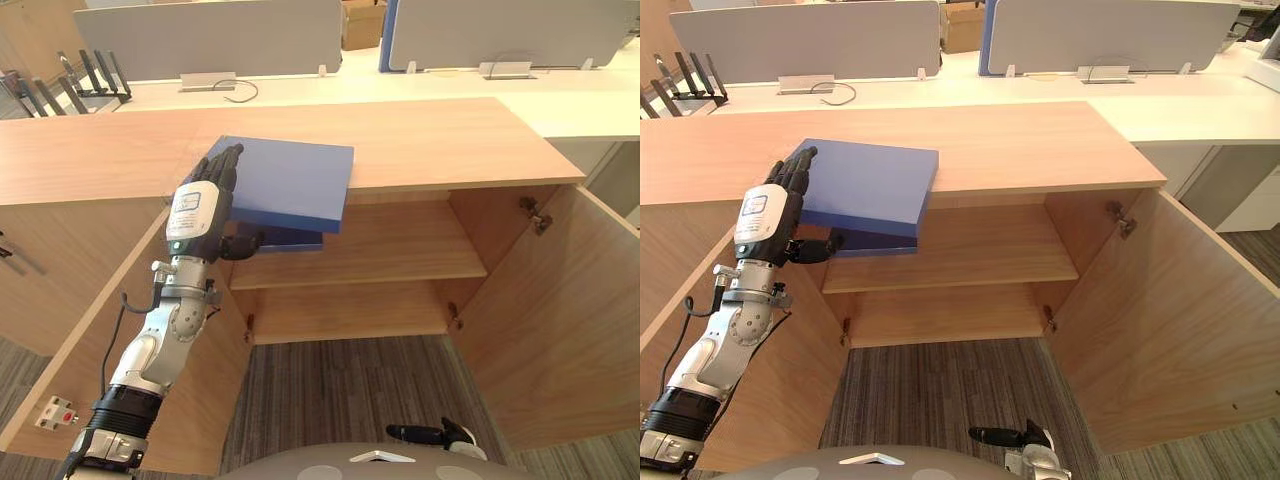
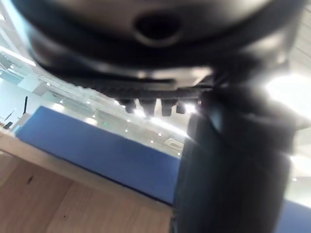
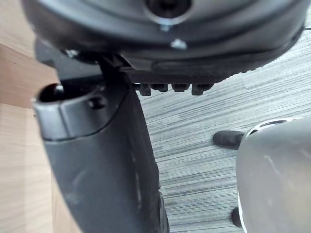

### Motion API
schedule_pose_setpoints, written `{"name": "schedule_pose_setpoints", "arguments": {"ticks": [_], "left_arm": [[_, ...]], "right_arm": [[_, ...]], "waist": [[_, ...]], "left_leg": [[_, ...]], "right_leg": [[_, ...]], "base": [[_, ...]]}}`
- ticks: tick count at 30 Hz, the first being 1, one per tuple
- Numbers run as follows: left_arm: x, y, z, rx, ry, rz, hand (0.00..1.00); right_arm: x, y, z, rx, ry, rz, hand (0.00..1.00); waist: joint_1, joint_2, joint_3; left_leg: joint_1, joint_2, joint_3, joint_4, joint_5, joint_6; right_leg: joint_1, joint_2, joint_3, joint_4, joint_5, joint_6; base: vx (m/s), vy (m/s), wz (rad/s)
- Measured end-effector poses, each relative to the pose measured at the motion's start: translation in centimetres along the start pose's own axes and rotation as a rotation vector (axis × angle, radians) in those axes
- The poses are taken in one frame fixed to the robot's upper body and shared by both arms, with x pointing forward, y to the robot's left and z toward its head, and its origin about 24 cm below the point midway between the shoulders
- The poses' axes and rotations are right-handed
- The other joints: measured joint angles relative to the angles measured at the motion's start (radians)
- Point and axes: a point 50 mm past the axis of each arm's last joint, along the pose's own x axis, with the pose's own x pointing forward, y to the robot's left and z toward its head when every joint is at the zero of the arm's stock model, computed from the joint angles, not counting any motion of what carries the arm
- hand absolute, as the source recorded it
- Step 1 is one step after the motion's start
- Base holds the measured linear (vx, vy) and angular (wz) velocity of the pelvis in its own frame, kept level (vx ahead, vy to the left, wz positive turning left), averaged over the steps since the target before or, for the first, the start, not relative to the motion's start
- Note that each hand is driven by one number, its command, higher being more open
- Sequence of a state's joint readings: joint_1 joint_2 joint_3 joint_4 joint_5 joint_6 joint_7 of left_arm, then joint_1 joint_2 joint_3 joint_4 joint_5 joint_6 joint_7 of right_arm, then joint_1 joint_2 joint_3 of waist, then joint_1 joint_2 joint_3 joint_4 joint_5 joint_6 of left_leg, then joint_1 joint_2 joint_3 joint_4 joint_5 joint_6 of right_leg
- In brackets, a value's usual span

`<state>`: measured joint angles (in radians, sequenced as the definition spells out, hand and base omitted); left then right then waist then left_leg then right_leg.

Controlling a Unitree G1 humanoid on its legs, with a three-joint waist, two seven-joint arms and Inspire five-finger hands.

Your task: Walk over to the cabinet, pick up the folder, carry it to the office cabinet, place the folder inside the office cabinet, then close the office cabinet door

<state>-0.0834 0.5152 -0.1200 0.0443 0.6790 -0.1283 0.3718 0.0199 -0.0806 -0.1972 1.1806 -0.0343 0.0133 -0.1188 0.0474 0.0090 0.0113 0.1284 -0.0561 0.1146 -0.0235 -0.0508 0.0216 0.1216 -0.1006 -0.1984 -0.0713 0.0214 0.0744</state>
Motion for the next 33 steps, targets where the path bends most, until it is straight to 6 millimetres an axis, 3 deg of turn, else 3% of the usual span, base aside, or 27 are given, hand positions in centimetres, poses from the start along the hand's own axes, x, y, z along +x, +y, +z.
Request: {"name": "schedule_pose_setpoints", "arguments": {"ticks": [9, 25, 33], "left_arm": [[0.3, -1.4, -0.6, 0.022, 0.014, -0.076, 1.0], [3.9, -1.0, 1.2, 0.152, -0.161, -0.117, 1.0], [5.4, 0.3, 1.9, 0.227, -0.262, -0.118, 1.0]], "right_arm": [[0.0, -0.2, -0.1, 0.013, 0.001, -0.007, 1.0], [0.0, -1.0, -0.4, 0.07, 0.014, -0.036, 1.0], [0.0, -1.6, -0.9, 0.059, 0.026, -0.056, 1.0]], "waist": [[-0.004, -0.001, 0.0], [-0.028, -0.004, 0.001], [-0.038, -0.005, 0.001]], "left_leg": [[0.001, 0.0, 0.002, 0.0, 0.0, 0.0], [0.0, 0.0, 0.028, 0.0, -0.003, -0.004], [0.0, 0.0, 0.028, 0.0, -0.003, -0.004]], "right_leg": [[-0.001, 0.0, 0.003, 0.001, 0.001, 0.001], [-0.016, 0.0, 0.034, 0.002, 0.008, 0.003], [-0.016, 0.0, 0.034, 0.002, 0.008, 0.003]], "base": [[0.0, -0.001, -0.01], [-0.01, -0.005, -0.05], [0.0, 0.0, 0.0]]}}
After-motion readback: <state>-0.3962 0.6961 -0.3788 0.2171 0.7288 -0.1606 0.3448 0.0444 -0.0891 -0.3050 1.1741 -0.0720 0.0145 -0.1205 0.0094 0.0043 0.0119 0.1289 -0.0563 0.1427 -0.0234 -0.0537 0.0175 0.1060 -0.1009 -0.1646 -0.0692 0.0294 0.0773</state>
